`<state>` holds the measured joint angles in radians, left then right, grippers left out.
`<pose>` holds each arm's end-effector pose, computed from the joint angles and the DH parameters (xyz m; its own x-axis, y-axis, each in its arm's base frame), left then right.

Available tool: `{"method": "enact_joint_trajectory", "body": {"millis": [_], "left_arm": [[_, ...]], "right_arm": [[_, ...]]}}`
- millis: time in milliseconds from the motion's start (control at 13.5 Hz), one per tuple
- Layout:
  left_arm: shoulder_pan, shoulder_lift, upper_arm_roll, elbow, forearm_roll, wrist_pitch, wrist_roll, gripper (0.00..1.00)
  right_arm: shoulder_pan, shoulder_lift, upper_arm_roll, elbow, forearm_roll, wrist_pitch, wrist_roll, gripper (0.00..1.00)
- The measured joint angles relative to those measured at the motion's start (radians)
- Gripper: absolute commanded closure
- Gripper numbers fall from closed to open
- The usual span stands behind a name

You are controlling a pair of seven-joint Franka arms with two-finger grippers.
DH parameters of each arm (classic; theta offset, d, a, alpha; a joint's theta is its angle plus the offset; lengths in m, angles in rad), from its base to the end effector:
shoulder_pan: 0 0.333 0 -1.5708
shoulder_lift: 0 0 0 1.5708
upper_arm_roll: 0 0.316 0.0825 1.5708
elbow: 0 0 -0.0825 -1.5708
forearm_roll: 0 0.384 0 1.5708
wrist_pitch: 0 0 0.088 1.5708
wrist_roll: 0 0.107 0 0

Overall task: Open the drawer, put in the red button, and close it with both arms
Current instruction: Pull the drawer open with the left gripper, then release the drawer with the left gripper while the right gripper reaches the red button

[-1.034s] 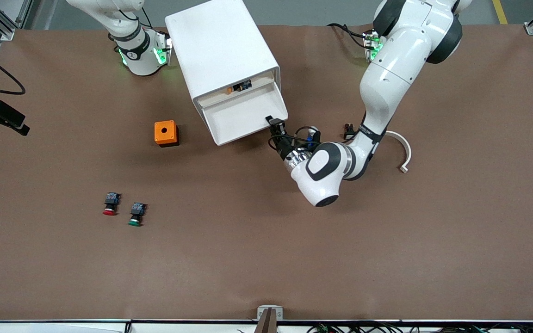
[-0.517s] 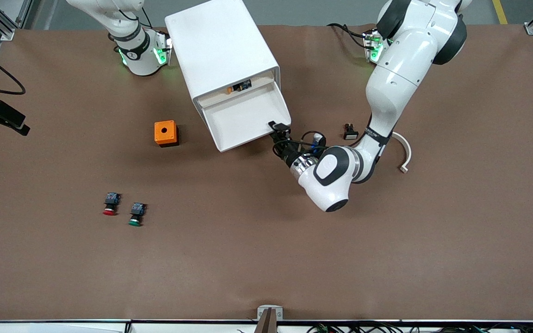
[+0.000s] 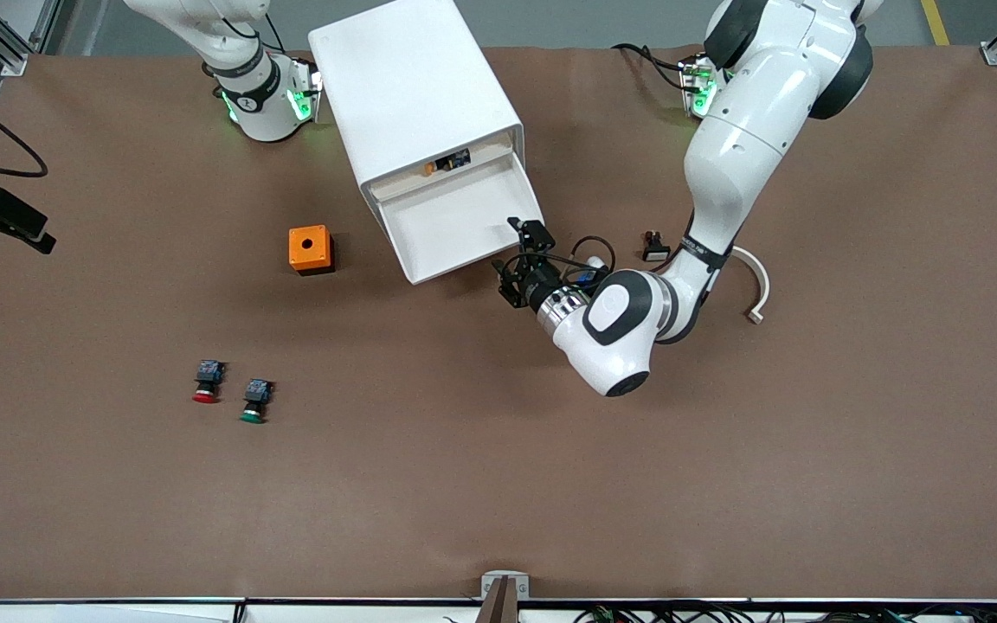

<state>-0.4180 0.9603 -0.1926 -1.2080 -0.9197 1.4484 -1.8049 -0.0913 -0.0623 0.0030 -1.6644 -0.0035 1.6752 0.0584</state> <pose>0.5414 -0.4465 0.2206 -0.2623 0.7627 -0.5911 0.5338 -0.3957 -0.7474 0.5425 -0.0483 0.6237 0.9866 -0.1456 0.0731 -0.1459 -0.9893 -0.0006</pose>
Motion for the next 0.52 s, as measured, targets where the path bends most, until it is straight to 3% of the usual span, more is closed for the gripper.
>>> {"method": "enact_joint_trajectory", "body": {"millis": [517], "left_arm": [[0.019, -0.035, 0.043, 0.096, 0.000, 0.030, 0.318, 0.01]], "right_arm": [[0.000, 0.033, 0.001, -0.002, 0.005, 0.002, 0.002, 0.00]]}}
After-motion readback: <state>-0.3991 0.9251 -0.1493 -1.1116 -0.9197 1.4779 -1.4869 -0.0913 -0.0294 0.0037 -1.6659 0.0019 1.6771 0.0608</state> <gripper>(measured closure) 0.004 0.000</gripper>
